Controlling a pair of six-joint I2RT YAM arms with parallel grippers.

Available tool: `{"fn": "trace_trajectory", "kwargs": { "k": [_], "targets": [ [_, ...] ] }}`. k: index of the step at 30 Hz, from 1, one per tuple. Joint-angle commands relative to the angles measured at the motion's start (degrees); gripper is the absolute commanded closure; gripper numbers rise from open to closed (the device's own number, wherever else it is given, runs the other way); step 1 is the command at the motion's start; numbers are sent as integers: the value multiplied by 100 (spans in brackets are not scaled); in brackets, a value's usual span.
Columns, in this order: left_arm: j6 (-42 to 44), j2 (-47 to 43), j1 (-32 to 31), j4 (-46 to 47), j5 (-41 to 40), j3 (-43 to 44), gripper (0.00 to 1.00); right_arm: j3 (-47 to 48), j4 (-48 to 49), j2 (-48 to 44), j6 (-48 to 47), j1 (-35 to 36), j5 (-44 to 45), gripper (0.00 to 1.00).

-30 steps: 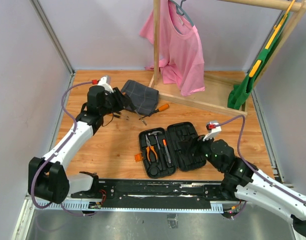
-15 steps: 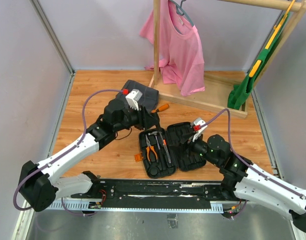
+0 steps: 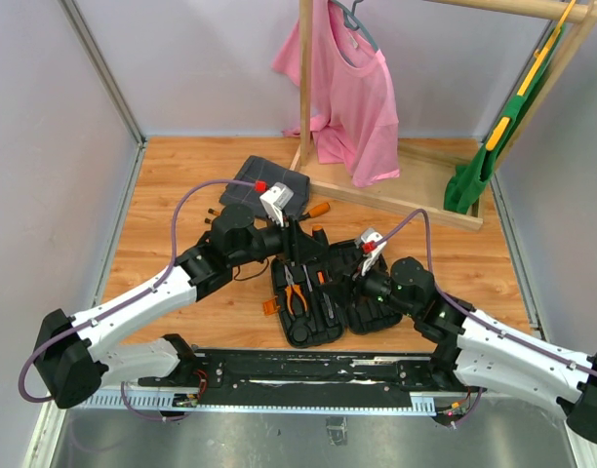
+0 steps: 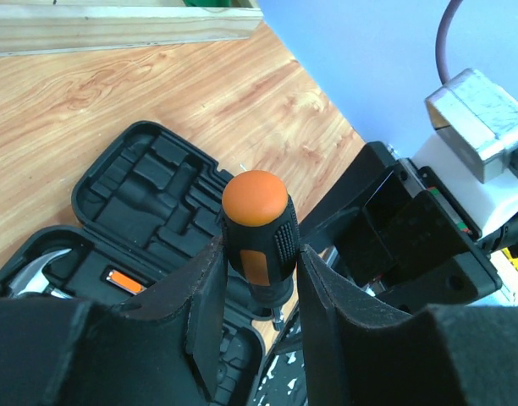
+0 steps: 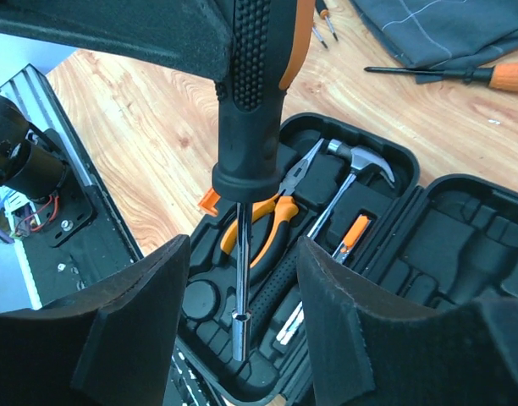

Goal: Sort the tools into containers
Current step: Pick up the screwdriver from the center of the board.

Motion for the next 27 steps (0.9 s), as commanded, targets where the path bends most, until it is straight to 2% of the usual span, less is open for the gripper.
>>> {"fn": "trace_trajectory", "kwargs": {
  "k": [1,4,16,21,25,27],
  "targets": [
    [-35,-155,-81,343,-47,56,100,-103,439,112,114,78,-298,49],
    [-15,-155,-82,321,-79,96,99,-107,462,198,116,81,-413,57],
    [-5,-230,-91,294,-186,116,99,-348,480,149,165,81,-471,71],
    [3,-291,-94,279,-184,103,100,-394,505,188,164,74,-469,82],
    [-27,-278,-96,309,-55,94,99,-363,549,181,126,75,-369,97],
    [-24,-282,-91,298,-16,96,98,-323,560,131,82,71,-240,99]
  ]
}}
